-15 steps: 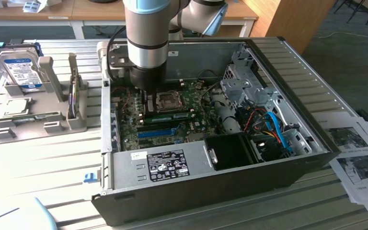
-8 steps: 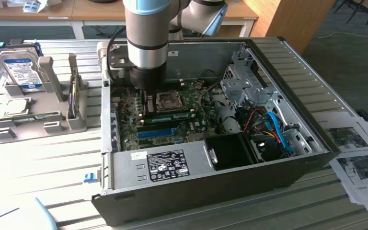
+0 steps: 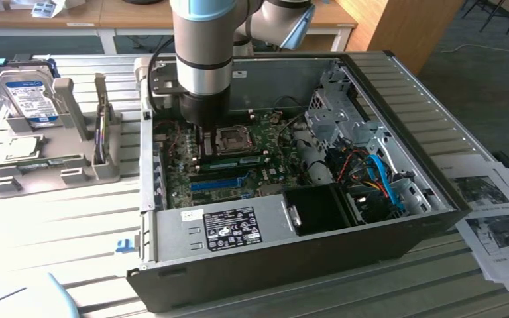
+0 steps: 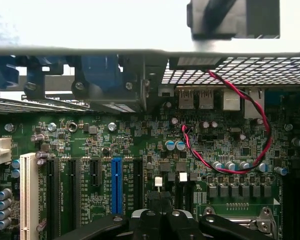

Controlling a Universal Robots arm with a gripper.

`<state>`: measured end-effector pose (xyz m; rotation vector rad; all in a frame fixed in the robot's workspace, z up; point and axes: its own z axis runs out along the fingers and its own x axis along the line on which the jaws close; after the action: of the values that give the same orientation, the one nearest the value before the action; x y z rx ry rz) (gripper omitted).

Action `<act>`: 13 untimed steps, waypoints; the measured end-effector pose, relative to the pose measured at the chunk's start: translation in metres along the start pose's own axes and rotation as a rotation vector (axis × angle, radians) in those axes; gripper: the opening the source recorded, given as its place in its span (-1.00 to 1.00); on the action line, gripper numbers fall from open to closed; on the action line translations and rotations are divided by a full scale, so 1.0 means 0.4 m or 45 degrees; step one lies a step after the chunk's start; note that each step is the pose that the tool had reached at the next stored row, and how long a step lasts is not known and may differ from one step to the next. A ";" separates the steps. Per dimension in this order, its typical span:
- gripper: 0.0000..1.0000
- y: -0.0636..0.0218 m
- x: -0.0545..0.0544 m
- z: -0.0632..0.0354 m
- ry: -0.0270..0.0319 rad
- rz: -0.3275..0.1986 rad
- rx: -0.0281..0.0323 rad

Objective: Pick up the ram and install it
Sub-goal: 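Press down the ram until it locks into place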

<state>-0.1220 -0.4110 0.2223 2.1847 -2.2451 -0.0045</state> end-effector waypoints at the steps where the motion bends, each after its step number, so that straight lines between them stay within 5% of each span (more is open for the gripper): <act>1: -0.81 0.000 0.000 0.000 -0.0001 0.000 0.0002; 13: -0.81 0.000 0.000 -0.017 -0.0001 0.000 0.0001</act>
<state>-0.1219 -0.4109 0.2292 2.1847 -2.2452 -0.0045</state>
